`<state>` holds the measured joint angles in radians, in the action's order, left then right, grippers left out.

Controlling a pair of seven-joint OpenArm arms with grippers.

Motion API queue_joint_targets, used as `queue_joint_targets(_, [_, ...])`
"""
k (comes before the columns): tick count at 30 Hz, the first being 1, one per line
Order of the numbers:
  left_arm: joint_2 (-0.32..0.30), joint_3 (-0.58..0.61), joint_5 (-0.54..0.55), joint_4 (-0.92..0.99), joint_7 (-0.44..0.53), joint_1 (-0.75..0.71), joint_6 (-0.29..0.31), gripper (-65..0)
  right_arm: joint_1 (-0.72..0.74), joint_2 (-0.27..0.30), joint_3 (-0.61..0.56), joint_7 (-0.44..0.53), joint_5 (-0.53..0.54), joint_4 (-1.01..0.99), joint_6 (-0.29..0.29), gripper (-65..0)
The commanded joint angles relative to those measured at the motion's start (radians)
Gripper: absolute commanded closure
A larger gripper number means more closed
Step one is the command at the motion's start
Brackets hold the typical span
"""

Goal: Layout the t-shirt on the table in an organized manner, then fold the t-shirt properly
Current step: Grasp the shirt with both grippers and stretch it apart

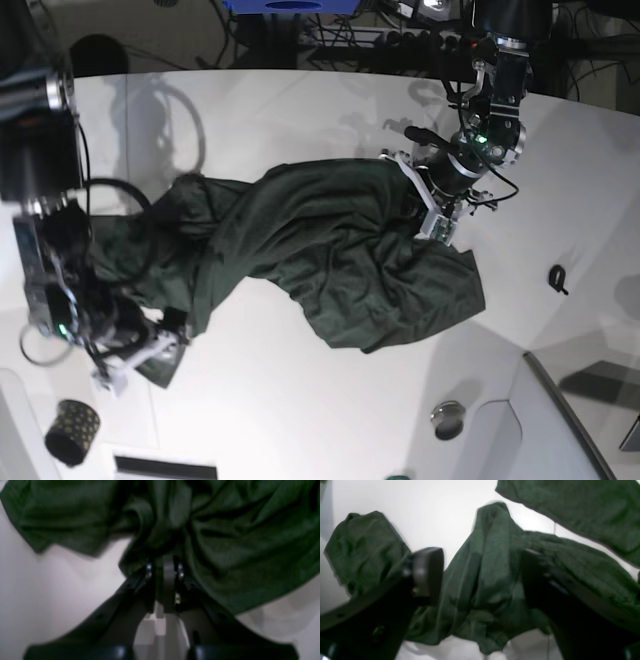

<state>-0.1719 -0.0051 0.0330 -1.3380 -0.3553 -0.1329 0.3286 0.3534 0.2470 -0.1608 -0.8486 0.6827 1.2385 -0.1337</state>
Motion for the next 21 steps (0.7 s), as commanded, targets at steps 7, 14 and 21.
queue_joint_targets(7, [-0.010, -0.003, 0.011, -0.010, 0.025, 0.012, -0.001, -5.4, -0.391, 0.016, 0.085, -0.034, -0.002, 0.398, 0.007, -45.5])
queue_joint_targets(14, [-0.007, -0.005, 0.009, -0.015, 0.025, 0.020, -0.001, -5.4, -0.425, 0.016, -0.058, 0.041, -0.004, 0.323, 0.001, -45.5])
queue_joint_targets(21, [-0.012, -0.005, 0.009, -0.010, 0.025, 0.014, -0.001, -5.4, -0.399, -0.013, -0.122, 0.125, -0.159, 0.172, 0.001, -44.7])
